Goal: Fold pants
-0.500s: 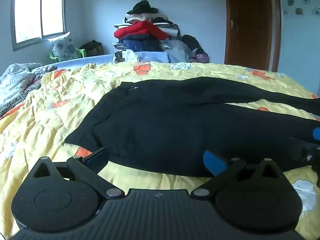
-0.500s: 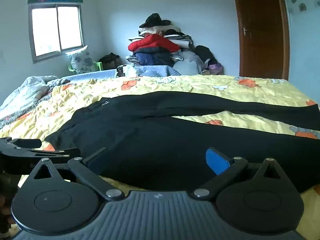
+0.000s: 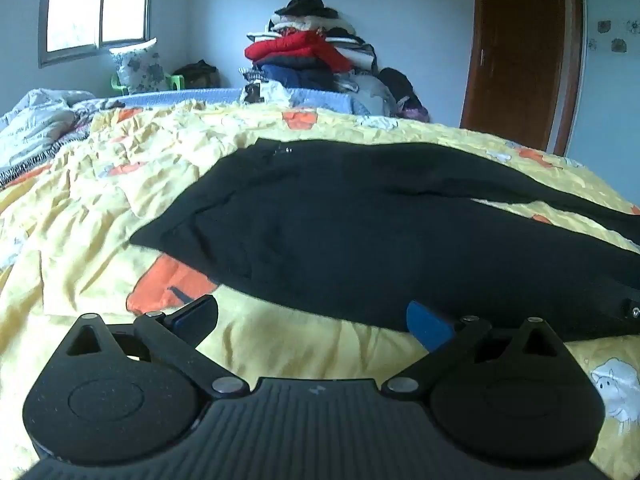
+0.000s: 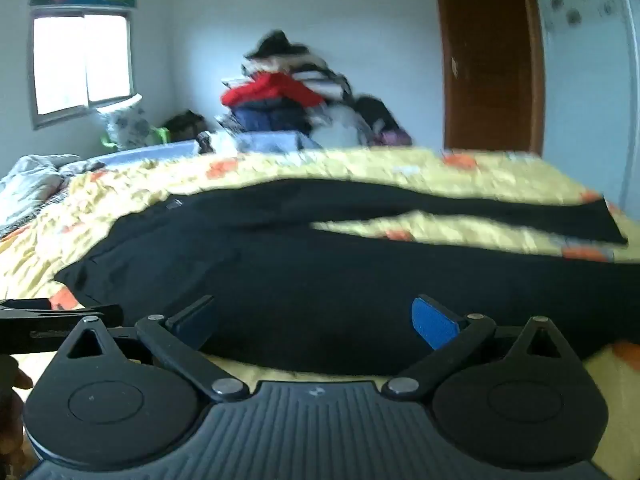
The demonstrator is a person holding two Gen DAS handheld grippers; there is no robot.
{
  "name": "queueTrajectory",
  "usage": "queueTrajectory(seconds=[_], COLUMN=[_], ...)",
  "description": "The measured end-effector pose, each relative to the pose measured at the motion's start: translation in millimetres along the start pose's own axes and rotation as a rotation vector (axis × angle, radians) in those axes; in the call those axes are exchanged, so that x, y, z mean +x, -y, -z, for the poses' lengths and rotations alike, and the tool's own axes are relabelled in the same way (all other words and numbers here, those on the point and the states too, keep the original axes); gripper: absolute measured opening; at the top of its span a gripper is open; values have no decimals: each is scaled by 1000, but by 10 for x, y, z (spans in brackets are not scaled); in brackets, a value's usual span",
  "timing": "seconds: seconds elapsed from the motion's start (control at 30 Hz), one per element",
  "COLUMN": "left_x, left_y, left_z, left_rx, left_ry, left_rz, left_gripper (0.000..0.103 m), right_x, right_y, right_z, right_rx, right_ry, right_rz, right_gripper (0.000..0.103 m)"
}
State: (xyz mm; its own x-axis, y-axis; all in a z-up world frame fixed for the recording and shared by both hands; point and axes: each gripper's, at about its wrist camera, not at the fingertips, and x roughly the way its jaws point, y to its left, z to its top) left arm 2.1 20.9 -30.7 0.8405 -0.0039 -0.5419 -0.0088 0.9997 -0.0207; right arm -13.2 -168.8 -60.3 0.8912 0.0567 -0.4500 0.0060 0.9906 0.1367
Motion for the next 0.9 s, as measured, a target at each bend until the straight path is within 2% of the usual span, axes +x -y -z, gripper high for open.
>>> queueTrajectory(seconds=[0.27,0.57,0.9], left_x=[6,-38,-81], left_y=[22,40,57], left_z=[61,79,81], left_rx=[29,63,77], left_ry=[-36,-34,-32], left_rz=[-12,-34,-36], left_gripper=[102,102,102], right_x=[-73,-88,-158], right_y=[-66,-139,-166], right_z=[102,149,160], right_rx=[-13,-21,-26], right_ry=[-27,-53,-41], right_rz=[-11,-24,-45], right_gripper=[103,103,103])
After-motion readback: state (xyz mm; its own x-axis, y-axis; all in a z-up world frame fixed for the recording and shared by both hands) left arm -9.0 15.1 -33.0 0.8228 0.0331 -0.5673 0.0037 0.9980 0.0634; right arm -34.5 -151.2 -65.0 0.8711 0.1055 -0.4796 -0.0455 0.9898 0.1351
